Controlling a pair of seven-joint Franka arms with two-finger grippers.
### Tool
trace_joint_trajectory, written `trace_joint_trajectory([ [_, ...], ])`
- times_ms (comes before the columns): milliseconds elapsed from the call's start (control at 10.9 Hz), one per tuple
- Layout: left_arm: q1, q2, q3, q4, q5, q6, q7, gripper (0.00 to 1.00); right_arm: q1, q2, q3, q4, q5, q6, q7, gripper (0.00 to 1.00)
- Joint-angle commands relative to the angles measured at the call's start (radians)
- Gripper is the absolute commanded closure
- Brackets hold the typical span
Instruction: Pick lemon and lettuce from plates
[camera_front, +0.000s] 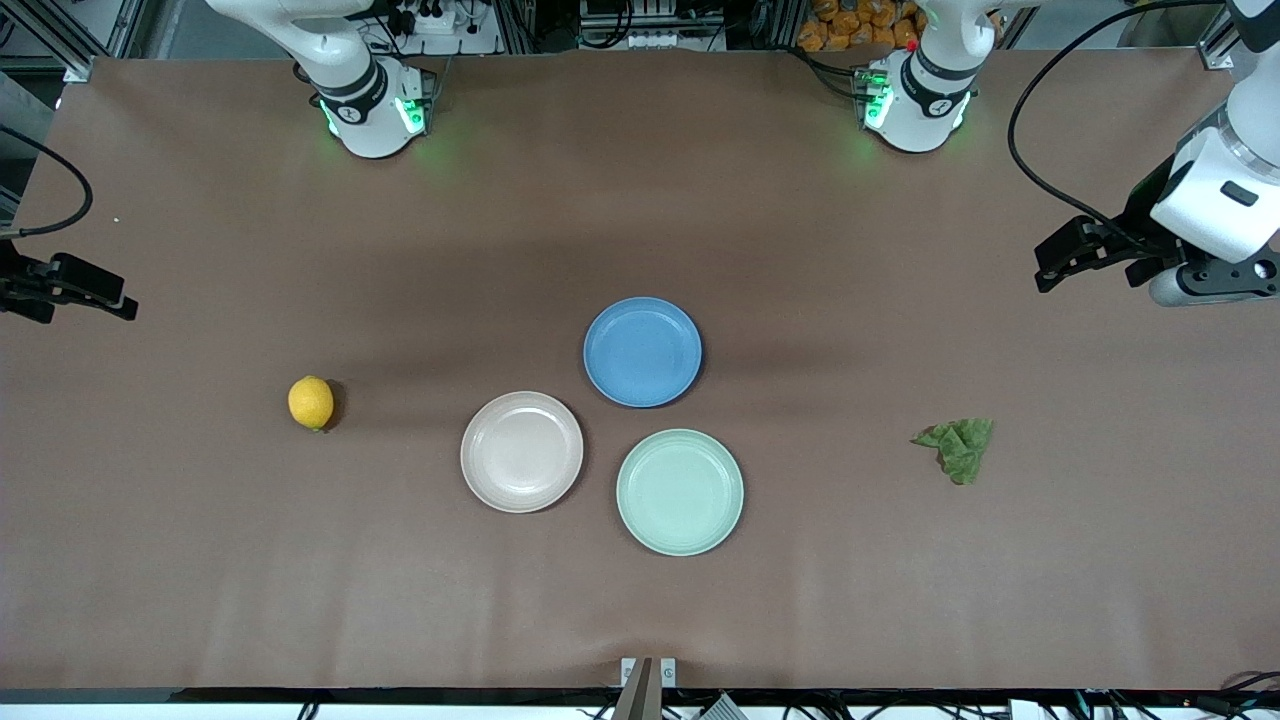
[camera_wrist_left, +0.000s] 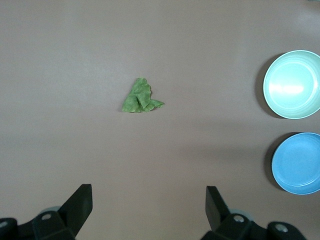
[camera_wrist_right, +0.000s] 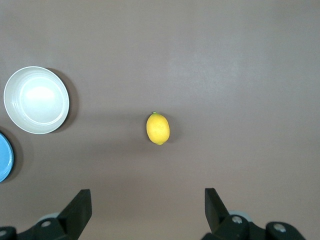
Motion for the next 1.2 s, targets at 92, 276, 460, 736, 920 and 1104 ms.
trace_joint_trajectory([
  [92,-0.013,-0.003,0.008,-0.001,0.042,-0.003,0.002,0.00,0.006,-0.032,-0.012,-0.028,0.003,-0.005,0.014,0.00],
  [276,-0.003,-0.008,0.011,0.007,0.074,-0.006,0.005,0.00,0.009,-0.032,-0.012,-0.027,0.003,-0.019,0.012,0.00],
  [460,-0.002,-0.009,0.017,0.012,0.073,-0.015,0.008,0.00,0.008,-0.027,-0.010,-0.027,0.002,-0.017,0.009,0.00],
  [736,-0.002,-0.011,0.011,0.013,0.061,-0.029,0.008,0.00,0.006,-0.027,-0.010,-0.024,0.003,-0.019,0.011,0.00],
  [920,-0.004,-0.012,0.006,0.012,0.057,-0.067,0.011,0.00,0.005,-0.026,-0.010,-0.021,0.003,-0.019,0.014,0.00],
  [1104,-0.006,-0.012,0.005,0.013,0.056,-0.076,0.012,0.00,0.005,-0.026,-0.010,-0.021,0.003,-0.019,0.014,0.00],
])
